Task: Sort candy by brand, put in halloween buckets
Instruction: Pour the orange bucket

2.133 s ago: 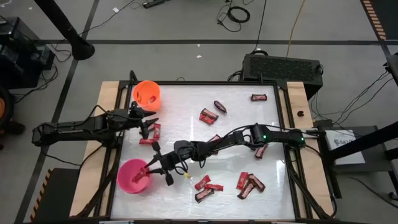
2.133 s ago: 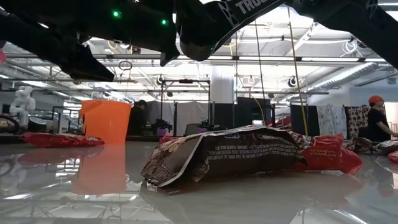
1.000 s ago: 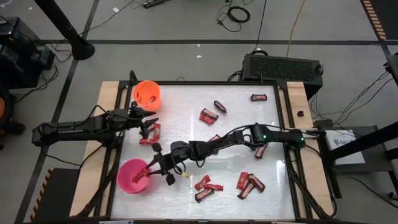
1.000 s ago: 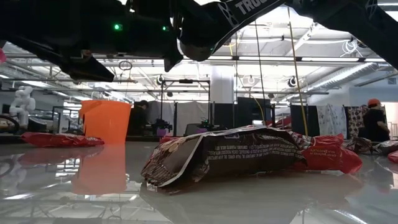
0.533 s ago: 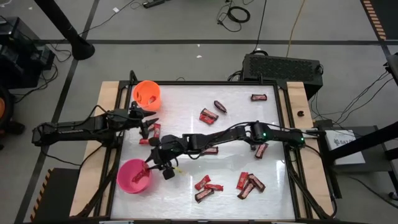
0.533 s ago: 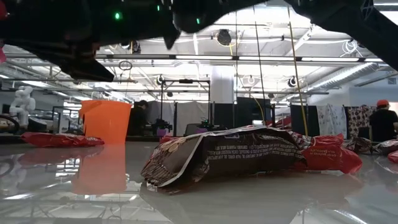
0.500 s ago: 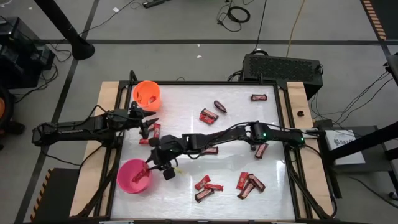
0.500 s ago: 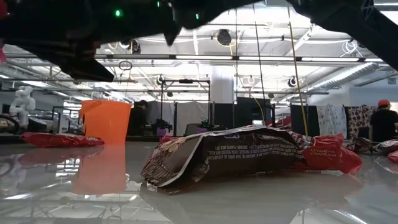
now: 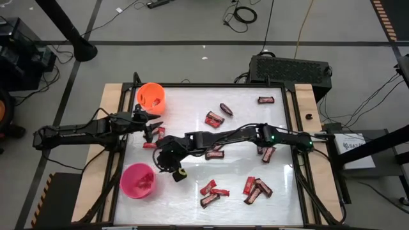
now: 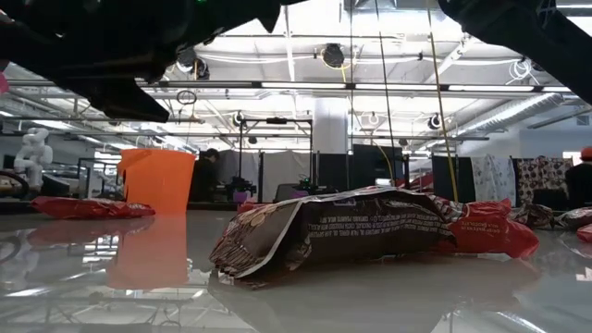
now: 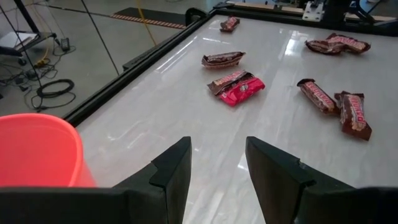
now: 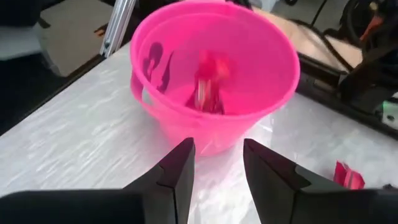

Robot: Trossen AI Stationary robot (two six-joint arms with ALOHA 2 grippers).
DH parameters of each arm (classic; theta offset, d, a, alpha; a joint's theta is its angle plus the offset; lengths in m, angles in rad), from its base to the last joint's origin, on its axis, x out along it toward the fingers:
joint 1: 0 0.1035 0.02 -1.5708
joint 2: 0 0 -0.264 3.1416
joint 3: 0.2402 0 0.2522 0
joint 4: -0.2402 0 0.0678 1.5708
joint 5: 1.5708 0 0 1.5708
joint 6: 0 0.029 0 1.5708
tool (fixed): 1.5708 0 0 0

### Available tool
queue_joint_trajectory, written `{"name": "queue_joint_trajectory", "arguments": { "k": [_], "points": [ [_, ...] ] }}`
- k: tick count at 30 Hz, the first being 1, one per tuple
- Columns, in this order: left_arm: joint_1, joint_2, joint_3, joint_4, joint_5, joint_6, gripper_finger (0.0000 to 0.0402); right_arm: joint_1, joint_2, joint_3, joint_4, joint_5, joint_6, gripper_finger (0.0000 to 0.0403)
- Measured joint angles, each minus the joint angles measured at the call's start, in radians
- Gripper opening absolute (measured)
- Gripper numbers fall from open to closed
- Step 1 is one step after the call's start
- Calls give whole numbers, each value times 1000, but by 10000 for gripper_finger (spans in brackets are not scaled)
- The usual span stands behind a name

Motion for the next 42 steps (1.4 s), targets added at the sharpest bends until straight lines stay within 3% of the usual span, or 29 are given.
{"name": "queue_joint_trajectory", "arguments": {
  "k": [3, 9, 15, 17, 22, 25, 30, 35, 42],
  "points": [
    [0, 0, 0, 0, 0, 0, 161, -2, -44, 0, -162, 31, -9, 130],
    [0, 0, 0, -1, 0, -3, 161, -36, -197, 1, -674, 227, -100, 130],
    [0, 3, 0, -21, -1, -49, 161, -185, -311, 0, -937, 228, -160, 130],
    [0, 4, 0, -18, -1, -56, 161, -255, -342, 1, -966, 206, -164, 130],
    [1, 4, 0, -8, -4, -55, 161, -430, -354, -1, -1051, -34, -227, 130],
    [2, 4, 0, 11, -3, -84, 161, -514, -353, -1, -1079, -109, -282, 130],
    [2, 4, 20, -5, -1, -225, 161, -608, -345, -1, -1016, -106, -259, 130],
    [3, 4, 106, -5, -9, -231, 161, -642, -347, 0, -972, -108, -202, 130],
    [12, 14, 293, -96, -203, -108, 161, -644, -346, 0, -971, -108, -12, 130]
  ]
}}
